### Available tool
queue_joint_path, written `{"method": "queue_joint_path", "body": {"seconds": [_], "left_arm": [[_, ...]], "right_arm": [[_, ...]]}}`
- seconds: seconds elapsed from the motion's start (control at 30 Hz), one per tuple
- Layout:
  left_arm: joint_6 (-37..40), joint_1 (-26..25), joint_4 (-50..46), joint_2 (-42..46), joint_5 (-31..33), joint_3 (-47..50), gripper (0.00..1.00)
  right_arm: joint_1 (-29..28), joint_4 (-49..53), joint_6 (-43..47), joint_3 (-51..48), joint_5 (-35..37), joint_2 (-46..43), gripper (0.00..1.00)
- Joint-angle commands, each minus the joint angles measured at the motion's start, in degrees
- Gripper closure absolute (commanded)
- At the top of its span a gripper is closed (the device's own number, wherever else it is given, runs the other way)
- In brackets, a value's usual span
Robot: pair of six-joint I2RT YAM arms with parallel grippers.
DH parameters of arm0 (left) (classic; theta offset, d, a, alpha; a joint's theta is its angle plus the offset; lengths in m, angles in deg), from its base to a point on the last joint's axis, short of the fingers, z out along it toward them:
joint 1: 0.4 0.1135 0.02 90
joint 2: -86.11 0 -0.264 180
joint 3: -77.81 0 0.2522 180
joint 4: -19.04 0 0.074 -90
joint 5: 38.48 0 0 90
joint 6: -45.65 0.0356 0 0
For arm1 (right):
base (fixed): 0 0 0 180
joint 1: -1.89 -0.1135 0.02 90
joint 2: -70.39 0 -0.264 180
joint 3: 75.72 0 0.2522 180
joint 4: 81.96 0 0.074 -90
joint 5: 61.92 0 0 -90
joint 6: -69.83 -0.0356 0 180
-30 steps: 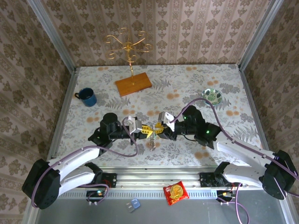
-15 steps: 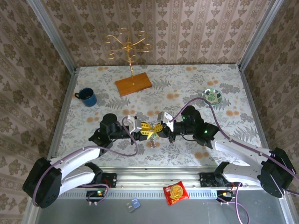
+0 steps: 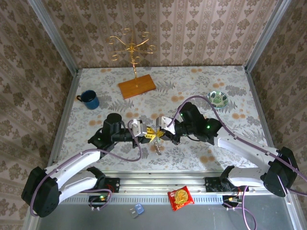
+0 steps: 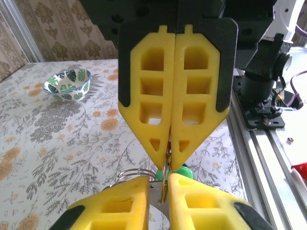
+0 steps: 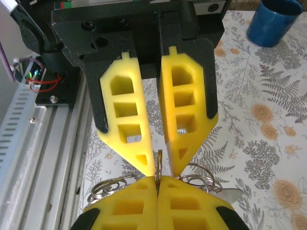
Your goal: Put the keys on the keyring
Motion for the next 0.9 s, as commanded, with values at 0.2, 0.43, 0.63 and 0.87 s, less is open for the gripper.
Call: {"method": "queue_joint_path", "body": {"seconds": [0.2,0.43,0.63,0.87], "left_arm": [[4.4,-0.35,-5.05,-1.23,-1.62,-3.55,1.0],[-0.28,-0.35,3.64,0.13,-2.02,0.18,1.0],[-1.65,-0.4,6.47,0.07,-2.31,1.62,1.0],[-1.47,-0.35,6.63,0.19,-2.83,1.81,1.0]], "right_arm": [[-1.1,2.48,1.53,3.39,1.08,-0.07,0.85],[1.85,-6.12,-5.79,-5.38,0.79,-5.76,0.68],[1.89,-8.4,-8.96,-8.31,2.17,-6.1,0.68],[1.86,-9.26,-8.72,-8.48,2.05,-5.31,0.72]]}}
